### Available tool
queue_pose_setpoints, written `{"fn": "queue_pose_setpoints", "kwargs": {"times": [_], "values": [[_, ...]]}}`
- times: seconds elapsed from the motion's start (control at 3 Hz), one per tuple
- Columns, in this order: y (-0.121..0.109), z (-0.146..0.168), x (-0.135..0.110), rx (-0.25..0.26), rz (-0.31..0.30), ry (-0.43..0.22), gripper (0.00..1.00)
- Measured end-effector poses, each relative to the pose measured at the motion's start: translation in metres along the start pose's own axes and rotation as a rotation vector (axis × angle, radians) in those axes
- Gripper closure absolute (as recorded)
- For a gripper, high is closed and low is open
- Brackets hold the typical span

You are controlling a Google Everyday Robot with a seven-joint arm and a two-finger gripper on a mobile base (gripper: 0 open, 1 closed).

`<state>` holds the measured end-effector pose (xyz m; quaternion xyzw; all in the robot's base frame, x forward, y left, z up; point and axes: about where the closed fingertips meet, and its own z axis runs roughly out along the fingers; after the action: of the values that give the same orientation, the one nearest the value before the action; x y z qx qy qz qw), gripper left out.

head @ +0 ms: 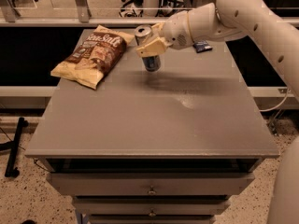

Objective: Move redbull can near brown chip bag

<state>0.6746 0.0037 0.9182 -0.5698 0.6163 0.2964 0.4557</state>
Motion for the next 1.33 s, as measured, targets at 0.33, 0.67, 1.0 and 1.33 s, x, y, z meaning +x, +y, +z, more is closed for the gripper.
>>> {"fn": "queue_pose_setpoints", "kwargs": {"times": [0.33,0.67,1.0,1.33], "values": [[-0.004,0.012,-0.012,-0.003,-0.015,-0.063,1.00],[-0.005,0.025,-0.020,-0.019,-0.018,-0.095,1.00],[-0.001,0.044,-0.016,-0.049,-0.001,-0.108,1.00],[0.004,0.064,-0.012,-0.074,0.018,-0.133,1.00]]}}
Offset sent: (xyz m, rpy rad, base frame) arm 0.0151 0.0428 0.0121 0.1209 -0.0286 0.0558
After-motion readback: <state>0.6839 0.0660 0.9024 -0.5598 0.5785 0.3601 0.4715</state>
